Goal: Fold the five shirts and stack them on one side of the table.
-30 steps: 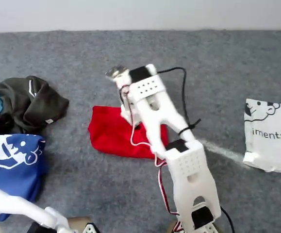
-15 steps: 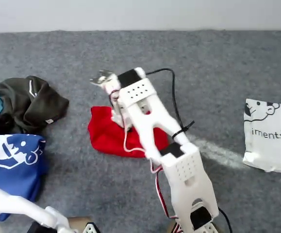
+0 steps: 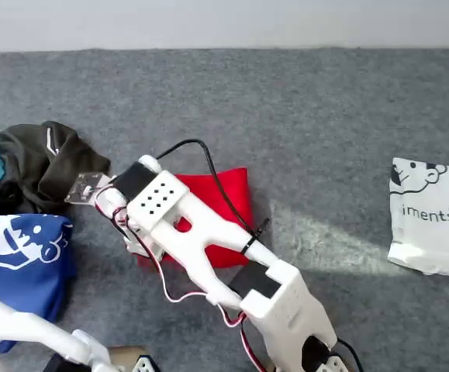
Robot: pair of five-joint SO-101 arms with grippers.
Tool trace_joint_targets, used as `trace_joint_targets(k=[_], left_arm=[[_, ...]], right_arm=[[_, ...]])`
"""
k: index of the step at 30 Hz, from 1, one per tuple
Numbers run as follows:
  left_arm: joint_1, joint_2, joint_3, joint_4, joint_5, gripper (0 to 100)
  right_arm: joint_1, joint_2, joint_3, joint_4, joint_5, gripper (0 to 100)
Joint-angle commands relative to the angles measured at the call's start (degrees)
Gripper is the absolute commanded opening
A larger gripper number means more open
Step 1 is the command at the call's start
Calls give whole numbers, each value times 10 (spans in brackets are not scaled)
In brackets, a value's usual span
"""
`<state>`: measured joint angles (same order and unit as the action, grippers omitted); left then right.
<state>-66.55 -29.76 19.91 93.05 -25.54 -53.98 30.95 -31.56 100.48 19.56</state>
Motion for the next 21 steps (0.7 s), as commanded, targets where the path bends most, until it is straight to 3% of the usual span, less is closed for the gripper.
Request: trace_joint_targets(k=[1,7,13,17,21], left_arm=[[-1,-16,-4,-9,1,15],[1,-14,-4,-9,1,15],[4,-12,-3,-9,1,15],[4,-12,-3,-15,1,15],[4,-13,-3,-26,1,15]], right_arm=[[5,-58,-11,25,4,290],[51,-99,-17,23,7,243],[145,-58,-16,-17,4,1],[159,12,-18,-65,7,39],[123,64,-18,-86,7,39]])
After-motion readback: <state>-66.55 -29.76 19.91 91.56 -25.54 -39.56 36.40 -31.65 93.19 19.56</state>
